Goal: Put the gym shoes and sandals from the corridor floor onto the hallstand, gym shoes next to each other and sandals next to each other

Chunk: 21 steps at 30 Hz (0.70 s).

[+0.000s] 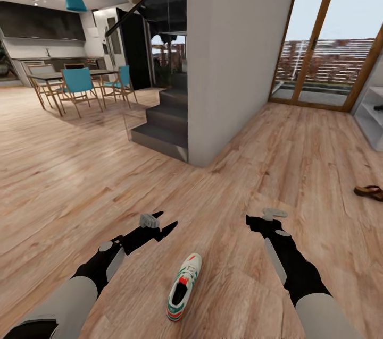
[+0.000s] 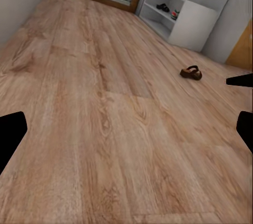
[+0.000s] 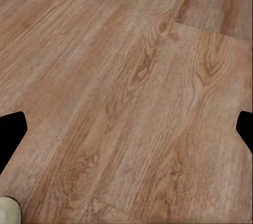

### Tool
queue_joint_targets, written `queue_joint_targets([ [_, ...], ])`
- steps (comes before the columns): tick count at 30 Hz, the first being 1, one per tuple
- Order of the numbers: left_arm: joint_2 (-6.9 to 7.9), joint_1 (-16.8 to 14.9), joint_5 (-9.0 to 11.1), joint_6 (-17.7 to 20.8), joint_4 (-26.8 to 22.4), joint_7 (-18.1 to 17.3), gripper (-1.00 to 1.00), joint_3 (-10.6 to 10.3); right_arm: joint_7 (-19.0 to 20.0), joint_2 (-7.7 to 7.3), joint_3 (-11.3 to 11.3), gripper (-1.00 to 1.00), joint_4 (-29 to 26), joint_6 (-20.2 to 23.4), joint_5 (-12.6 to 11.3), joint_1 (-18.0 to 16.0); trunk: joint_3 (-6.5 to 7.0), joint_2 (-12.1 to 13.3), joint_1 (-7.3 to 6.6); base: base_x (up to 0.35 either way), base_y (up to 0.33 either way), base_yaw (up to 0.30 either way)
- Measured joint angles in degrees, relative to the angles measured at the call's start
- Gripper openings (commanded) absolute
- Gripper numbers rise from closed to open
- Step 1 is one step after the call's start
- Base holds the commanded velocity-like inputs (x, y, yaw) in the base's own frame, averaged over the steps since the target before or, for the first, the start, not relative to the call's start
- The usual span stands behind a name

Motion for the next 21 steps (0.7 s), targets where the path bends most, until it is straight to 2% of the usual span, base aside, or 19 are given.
queue_joint_targets([
  [16, 0.0, -0.02, 0.0, 0.02, 0.0, 0.0, 1.0, 0.01, 0.0, 0.0, 0.0, 1.0, 0.02, 0.0, 0.0, 0.0, -0.37, 0.0, 0.0, 0.0, 0.002, -0.292],
  [21, -0.01, -0.02, -0.03, 0.04, 0.0, -0.01, 1.0, 0.02, -0.01, -0.01, -0.04, 1.0, 0.02, -0.01, 0.01, 0.01, -0.48, 0.0, 0.02, -0.14, 0.137, -0.292],
])
